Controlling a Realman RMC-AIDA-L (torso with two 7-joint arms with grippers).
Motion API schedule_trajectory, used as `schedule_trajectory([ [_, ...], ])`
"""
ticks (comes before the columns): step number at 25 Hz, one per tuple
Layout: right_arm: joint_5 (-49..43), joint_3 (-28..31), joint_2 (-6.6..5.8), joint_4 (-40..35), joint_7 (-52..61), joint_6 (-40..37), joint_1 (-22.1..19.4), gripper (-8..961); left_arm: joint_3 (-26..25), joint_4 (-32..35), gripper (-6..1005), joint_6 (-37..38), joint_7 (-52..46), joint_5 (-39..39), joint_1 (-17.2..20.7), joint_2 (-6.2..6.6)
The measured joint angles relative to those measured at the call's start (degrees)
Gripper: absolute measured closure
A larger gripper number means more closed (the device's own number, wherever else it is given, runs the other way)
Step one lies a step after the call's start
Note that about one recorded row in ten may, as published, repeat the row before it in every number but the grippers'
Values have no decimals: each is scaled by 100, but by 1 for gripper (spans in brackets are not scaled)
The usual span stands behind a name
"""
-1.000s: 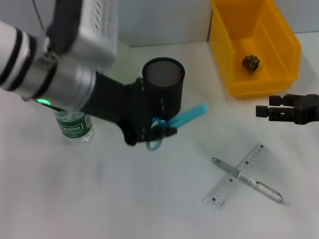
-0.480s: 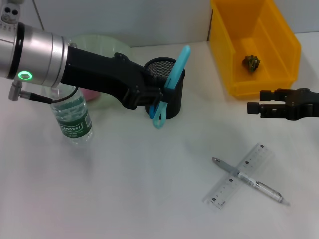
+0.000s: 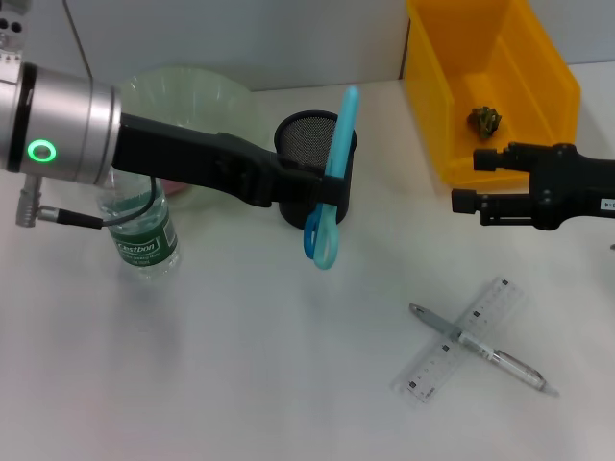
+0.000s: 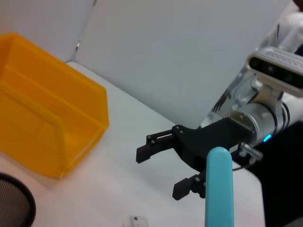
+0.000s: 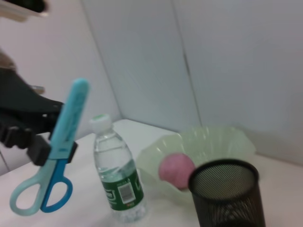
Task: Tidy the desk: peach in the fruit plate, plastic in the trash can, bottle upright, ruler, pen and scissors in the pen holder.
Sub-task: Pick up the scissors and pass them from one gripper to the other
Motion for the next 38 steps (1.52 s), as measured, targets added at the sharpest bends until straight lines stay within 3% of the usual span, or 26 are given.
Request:
schedule_trajectory([
  [6, 388, -34, 107, 26, -1025, 29, -52, 135, -526, -466, 745, 227, -521, -161, -33, 6],
  [12, 914, -15, 122, 401, -2209, 60, -40, 135, -613, -620, 744, 280, -1057, -182, -6, 11],
  [20, 1655, -22, 145, 1343, -4385, 125, -69, 135, -628, -679, 742, 320, -2039, -171, 6, -3],
  [27, 2495, -28, 153, 2539, -6975, 155, -51, 135, -646, -909, 741, 269, -2805, -198, -24, -17],
  [35, 2909, -91, 158, 3840, -9817, 149, 140, 135, -610, -1396, 740, 332, -2995, -753, -33, -16],
  [38, 2904, -201, 155, 3917, -10146, 130, 169, 135, -607, -1589, 740, 336, -2993, -756, -99, 4],
])
